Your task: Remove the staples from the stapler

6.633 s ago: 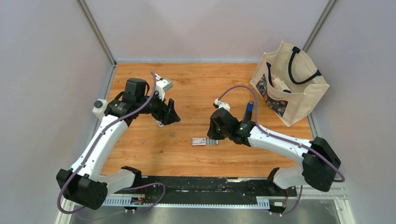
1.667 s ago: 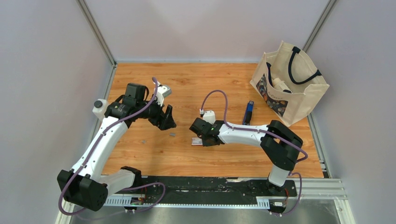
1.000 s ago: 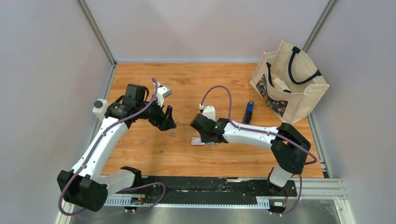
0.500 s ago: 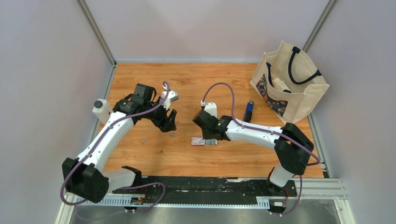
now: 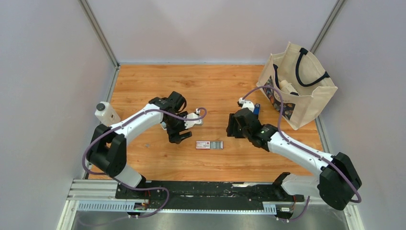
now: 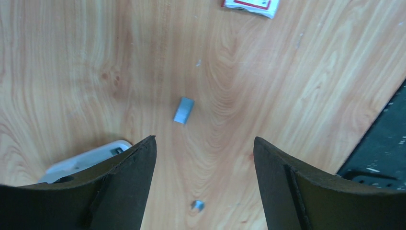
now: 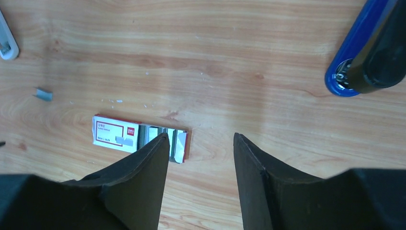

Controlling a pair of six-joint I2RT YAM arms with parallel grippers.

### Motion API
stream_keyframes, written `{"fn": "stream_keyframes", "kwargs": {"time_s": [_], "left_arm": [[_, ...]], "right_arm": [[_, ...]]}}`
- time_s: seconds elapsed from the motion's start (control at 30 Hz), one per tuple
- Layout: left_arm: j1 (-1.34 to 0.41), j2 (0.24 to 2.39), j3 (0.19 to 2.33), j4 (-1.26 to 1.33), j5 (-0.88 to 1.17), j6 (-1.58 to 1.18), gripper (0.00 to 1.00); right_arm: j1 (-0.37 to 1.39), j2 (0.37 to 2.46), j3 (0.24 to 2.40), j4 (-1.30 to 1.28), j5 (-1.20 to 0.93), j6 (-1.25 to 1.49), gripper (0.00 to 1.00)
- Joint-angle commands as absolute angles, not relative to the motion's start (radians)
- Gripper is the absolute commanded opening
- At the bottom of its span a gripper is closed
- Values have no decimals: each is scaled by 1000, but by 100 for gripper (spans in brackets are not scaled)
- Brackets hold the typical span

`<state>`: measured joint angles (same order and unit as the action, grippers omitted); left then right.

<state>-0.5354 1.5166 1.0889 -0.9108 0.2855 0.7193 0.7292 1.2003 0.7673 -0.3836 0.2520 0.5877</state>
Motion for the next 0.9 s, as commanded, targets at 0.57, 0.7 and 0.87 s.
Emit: {"fn": "stream_keyframes", "kwargs": {"time_s": [0.57,0.7,0.87], "left_arm": [[-583,1683,1095,-833,207,976,68],[-609,1693,1068,-781,176,966,65],[-621,1721,1066,-755,130,969,65]], "right_arm": [[713,1158,669,-222,158,592,53],[695,1095,641,-219,147,594,52],[673,1019,617,-219,123,592,52]]}}
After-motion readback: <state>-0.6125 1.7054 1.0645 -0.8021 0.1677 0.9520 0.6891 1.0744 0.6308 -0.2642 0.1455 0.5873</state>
